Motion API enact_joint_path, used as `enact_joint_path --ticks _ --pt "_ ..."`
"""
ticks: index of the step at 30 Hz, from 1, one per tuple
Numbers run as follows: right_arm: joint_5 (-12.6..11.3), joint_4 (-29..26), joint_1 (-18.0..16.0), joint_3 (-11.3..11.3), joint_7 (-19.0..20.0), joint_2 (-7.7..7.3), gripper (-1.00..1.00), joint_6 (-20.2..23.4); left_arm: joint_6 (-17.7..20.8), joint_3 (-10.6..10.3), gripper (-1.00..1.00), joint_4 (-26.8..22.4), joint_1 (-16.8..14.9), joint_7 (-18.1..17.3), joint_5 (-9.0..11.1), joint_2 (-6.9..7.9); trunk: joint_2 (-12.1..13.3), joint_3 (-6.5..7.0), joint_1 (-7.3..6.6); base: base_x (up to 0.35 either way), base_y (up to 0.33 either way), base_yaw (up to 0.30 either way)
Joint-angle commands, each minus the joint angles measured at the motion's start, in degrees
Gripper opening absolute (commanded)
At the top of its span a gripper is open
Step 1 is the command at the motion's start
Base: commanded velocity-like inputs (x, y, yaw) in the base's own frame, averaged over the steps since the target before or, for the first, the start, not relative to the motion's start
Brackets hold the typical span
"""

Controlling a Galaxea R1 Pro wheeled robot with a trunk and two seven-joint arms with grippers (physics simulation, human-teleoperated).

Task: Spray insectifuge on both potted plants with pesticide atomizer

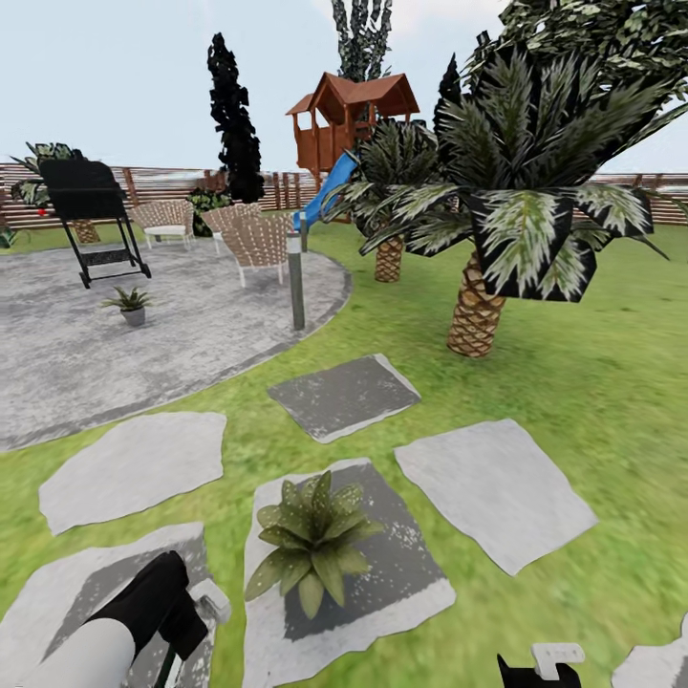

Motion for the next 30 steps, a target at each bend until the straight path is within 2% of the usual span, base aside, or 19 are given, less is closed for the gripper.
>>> enact_joint_path --ticks 1,4,8,17,24,30 --pt "0.1 0.0 0.0 -0.5 0.5 0.02 1.00 -0.2 0.3 0.3 -1.00 -0.7 -0.2 -0.5 -0.5 -0.12 0.0 -0.05 -0.01 0.000 0.000 0.152" --pt "0.1 0.0 0.0 -0.5 0.5 0.03 1.00 -0.2 0.4 0.1 -1.00 -3.7 -0.4 -1.9 -0.5 -0.40 0.0 -0.05 -0.01 0.000 0.000 0.205" --pt "0.1 0.0 0.0 -0.5 0.5 0.01 1.00 -0.2 0.1 -0.1 -1.00 -4.4 -0.2 -4.5 -0.8 -0.39 0.0 -0.05 -0.01 0.000 0.000 0.083" --pt "0.1 0.0 0.0 -0.5 0.5 0.00 1.00 -0.2 0.1 0.0 -1.00 -4.4 0.3 -4.6 -1.0 -0.46 0.0 -0.05 -0.01 0.077 -0.096 0.005" --pt "0.1 0.0 0.0 -0.5 0.5 0.00 1.00 -0.2 0.1 -0.1 -1.00 -4.5 0.0 -4.7 -1.0 -0.50 0.0 -0.05 -0.01 -0.068 -0.234 0.221" --pt "0.1 -0.1 0.0 -0.5 0.5 0.00 1.00 -0.2 0.3 -0.2 -1.00 -4.7 -0.6 -4.8 -1.0 -0.80 0.0 -0.05 -0.01 -0.026 -0.024 0.059"
